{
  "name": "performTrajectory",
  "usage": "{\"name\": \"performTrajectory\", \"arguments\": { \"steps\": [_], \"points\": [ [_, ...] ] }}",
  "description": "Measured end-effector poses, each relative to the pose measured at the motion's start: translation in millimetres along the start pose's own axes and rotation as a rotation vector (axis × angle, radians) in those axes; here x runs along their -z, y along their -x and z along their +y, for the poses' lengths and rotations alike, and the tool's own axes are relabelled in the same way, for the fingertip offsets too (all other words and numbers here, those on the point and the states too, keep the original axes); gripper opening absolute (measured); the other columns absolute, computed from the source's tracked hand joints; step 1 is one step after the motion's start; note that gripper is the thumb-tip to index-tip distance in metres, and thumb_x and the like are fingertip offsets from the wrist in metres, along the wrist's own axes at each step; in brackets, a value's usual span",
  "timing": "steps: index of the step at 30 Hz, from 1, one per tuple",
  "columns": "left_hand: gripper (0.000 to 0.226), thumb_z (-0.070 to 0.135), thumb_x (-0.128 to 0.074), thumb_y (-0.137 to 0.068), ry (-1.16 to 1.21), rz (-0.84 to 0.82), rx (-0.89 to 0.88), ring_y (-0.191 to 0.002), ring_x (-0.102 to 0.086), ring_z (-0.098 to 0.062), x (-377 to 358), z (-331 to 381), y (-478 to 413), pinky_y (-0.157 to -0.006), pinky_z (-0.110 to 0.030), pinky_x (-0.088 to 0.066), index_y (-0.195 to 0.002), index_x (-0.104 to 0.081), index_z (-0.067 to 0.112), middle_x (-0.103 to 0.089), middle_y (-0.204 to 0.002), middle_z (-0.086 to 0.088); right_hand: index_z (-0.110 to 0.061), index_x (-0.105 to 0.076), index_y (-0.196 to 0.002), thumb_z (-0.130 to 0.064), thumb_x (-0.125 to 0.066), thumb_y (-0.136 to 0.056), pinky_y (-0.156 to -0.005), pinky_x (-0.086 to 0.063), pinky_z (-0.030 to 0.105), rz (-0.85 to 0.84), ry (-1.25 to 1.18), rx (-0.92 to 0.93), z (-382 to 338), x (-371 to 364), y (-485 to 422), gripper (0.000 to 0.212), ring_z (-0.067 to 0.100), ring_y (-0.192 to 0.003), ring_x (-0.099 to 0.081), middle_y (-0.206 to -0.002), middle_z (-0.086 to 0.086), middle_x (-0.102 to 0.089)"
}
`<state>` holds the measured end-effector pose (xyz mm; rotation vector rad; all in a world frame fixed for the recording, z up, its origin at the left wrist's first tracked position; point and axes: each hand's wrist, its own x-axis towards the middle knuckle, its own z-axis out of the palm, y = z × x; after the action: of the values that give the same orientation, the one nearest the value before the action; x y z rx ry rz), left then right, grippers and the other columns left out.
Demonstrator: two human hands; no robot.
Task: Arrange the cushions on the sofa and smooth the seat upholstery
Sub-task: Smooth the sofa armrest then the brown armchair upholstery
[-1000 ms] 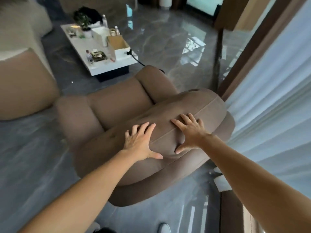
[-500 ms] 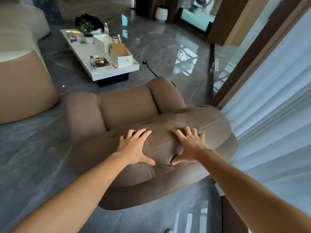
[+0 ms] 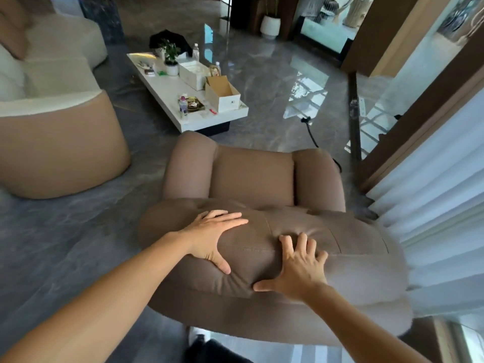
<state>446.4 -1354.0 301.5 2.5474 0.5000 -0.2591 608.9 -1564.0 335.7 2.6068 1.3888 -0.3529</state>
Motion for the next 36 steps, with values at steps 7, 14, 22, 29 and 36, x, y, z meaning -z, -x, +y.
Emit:
{"name": "performTrajectory", "arguments": {
  "steps": [7,14,22,29,36],
  "points": [
    [0.137,0.083,-0.075,-0.031,0.033,-0.085,0.159,-0.147,0.004,-0.015,75,-135,24,-0.119,-0.044,-0.002,-0.144,-0.001,0.057,0.004,-0.161,0.016,-0.023,-0.041,-0.123,-0.103,-0.037,-0.031,-0.093,-0.034,0.058,0.096,-0.149,-0.082,-144,1,-43,0.122,0.039,-0.122,-0.032,-0.128,0.013,-0.038],
    [0.118,0.048,-0.09,-0.053,0.169,-0.041,0.25,-0.146,0.0,-0.007,161,-266,39,-0.12,-0.039,-0.006,-0.148,-0.019,0.047,-0.007,-0.161,0.014,-0.015,-0.029,-0.136,-0.097,-0.043,-0.051,-0.103,-0.022,0.064,0.051,-0.326,-0.191,-299,26,-115,0.119,0.049,-0.139,-0.009,-0.149,0.029,-0.023],
    [0.116,0.025,-0.085,-0.064,-0.113,-0.209,0.245,-0.148,-0.004,-0.017,255,-393,-10,-0.12,-0.043,-0.011,-0.152,-0.011,0.038,-0.004,-0.162,0.007,-0.004,-0.01,-0.149,-0.078,-0.051,-0.076,-0.106,-0.019,0.066,0.094,-0.504,-0.237,-450,48,-204,0.112,0.052,-0.142,-0.001,-0.152,0.034,-0.013],
    [0.114,0.024,-0.085,-0.068,-0.18,-0.279,0.08,-0.148,-0.008,-0.021,319,-470,-68,-0.119,-0.048,-0.016,-0.152,-0.01,0.039,-0.004,-0.163,0.007,-0.008,-0.01,-0.149,-0.078,-0.051,-0.076,-0.109,-0.019,0.063,0.203,-0.526,-0.436,-530,71,-285,0.109,0.051,-0.142,-0.004,-0.152,0.031,-0.016],
    [0.111,0.022,-0.082,-0.07,-0.197,-0.302,-0.042,-0.148,-0.005,-0.021,350,-526,-95,-0.12,-0.045,-0.012,-0.153,-0.009,0.034,-0.003,-0.163,0.004,-0.013,-0.011,-0.152,-0.081,-0.046,-0.078,-0.114,-0.018,0.059,0.185,-0.459,-0.571,-582,89,-329,0.107,0.047,-0.145,-0.006,-0.156,0.028,-0.015]
  ]
}}
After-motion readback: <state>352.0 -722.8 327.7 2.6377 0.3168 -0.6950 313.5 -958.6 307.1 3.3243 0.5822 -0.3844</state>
